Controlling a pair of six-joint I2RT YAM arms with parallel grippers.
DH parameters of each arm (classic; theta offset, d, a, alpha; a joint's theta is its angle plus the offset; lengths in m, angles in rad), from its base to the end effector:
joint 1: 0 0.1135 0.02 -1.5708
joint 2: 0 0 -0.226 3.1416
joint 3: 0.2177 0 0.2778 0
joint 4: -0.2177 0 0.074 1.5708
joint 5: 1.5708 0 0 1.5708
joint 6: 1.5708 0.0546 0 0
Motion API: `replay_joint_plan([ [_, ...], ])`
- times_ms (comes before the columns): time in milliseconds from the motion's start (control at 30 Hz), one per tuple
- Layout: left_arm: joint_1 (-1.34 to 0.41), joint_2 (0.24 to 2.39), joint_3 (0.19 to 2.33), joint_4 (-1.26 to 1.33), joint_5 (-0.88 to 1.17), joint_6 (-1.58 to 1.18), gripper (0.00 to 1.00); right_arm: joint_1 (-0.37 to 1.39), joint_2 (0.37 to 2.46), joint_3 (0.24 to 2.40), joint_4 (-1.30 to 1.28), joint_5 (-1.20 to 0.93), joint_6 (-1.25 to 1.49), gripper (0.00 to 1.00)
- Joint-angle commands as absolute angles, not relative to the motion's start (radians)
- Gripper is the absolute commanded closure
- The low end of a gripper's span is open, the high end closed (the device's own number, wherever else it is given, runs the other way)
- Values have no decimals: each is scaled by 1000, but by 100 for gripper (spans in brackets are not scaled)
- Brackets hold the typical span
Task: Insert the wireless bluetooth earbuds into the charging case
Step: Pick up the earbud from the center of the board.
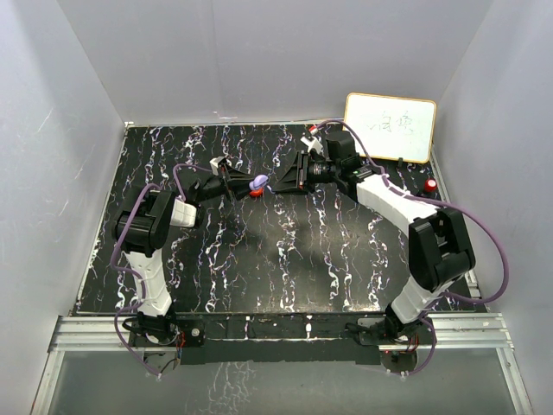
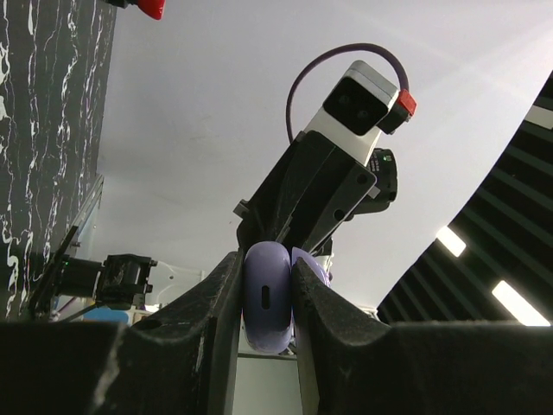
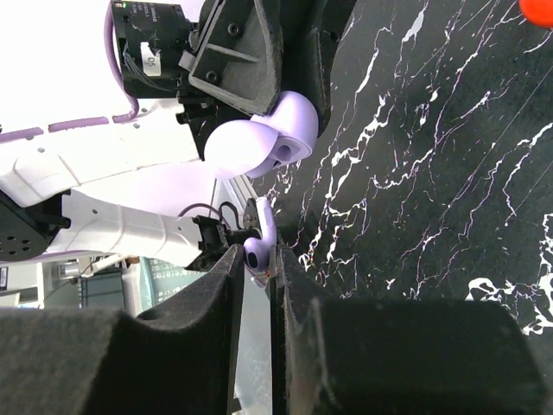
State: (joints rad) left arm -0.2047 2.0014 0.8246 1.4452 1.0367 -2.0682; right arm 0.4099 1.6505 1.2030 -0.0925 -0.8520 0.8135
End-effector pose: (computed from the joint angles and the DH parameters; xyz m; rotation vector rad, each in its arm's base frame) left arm 0.3547 -0.1216 0.1184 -0.5825 1.9575 -2.3388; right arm 0.3531 0.1982 0.2190 -0.1163 2.3331 1.5765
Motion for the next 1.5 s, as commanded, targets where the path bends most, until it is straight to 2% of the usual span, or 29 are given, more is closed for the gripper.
replay_joint_plan([
  [0,-199,1943,826,1789,1080,-2096,100,404,1663,1228,-11,-899,845,89],
  [600,-197,2002,816,1779,1104,-1961,100,380,1679,1121,51,-965,856,90],
  [967,-197,1926,817,1482,1067,-1713,100,361,1657,1078,64,-977,856,90],
  [1267,-198,1915,804,1404,1031,-1645,100,359,1672,1056,91,-985,831,90],
  [1467,-198,1939,798,1458,1015,-1708,100,359,1700,1061,134,-994,846,90],
])
